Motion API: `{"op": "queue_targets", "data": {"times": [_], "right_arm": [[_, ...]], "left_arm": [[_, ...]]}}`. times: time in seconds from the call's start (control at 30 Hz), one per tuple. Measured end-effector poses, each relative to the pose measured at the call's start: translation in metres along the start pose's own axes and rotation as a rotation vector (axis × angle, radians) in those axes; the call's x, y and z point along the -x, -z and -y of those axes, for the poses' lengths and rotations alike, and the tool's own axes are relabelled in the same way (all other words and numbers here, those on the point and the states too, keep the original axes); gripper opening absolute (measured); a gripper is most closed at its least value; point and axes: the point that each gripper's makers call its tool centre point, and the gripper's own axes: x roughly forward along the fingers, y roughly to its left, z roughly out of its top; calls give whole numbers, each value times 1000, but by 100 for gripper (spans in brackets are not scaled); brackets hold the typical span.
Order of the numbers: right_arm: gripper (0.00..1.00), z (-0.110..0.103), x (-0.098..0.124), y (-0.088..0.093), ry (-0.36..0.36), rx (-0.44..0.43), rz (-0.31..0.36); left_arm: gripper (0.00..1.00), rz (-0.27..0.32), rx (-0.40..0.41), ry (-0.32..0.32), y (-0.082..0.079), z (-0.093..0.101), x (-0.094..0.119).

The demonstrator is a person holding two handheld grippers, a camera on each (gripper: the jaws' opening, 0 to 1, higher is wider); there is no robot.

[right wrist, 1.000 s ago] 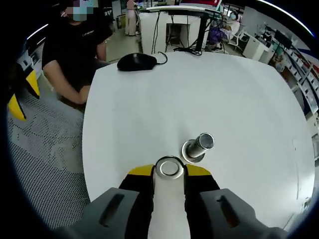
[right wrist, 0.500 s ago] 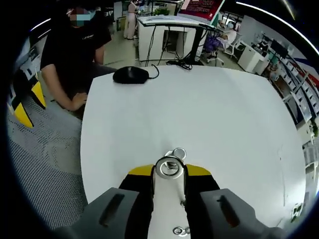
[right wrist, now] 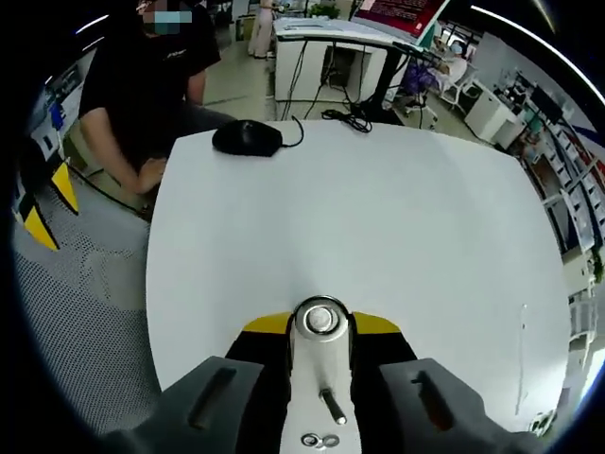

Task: Place the washer onto the threaded stud by aligning its center hole with the stud, sliding it down to the base, and recovering from edge contact or off-axis alignment until the washer reaches the visible bottom stop.

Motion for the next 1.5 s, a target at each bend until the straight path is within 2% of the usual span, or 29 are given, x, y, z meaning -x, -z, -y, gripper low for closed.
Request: {"op": "queue_targets", "data": {"times": [0.3,0.47,0.57,0.7,1.03,1.13,1.27,1.33,1.4,1.43,1.5], "right_arm": [[23,-4,-11,4,-56,35,-89],[23,-5,-19,7,-74,41,-115],[23,-12,-20,13,-78,50,-141],[23,-8,-34,16,-83,58,-157],[23,-18,-47,25,-87,44,-206],[24,-16,-46,23,-92,28,-202],[25,-16,-42,26,-100,49,-201],[26,-18,-38,25,-101,13,-185],[30,-17,-31,22,-68,-50,-138],[30,-23,-23,21,-89,-44,-117],[30,-22,-17,20,-67,-78,-83]], "left_arm": [[19,-1,-1,1,0,0,0],[19,-2,-3,3,0,0,0],[19,-3,-4,4,0,0,0],[19,-3,-7,6,1,1,0],[18,3,1,3,0,0,0],[18,0,-1,5,0,1,0],[18,1,0,5,0,1,0],[18,0,-1,6,0,1,0],[19,-1,-1,6,0,1,0],[19,0,-1,7,0,1,0],[19,1,0,6,0,0,0]]}}
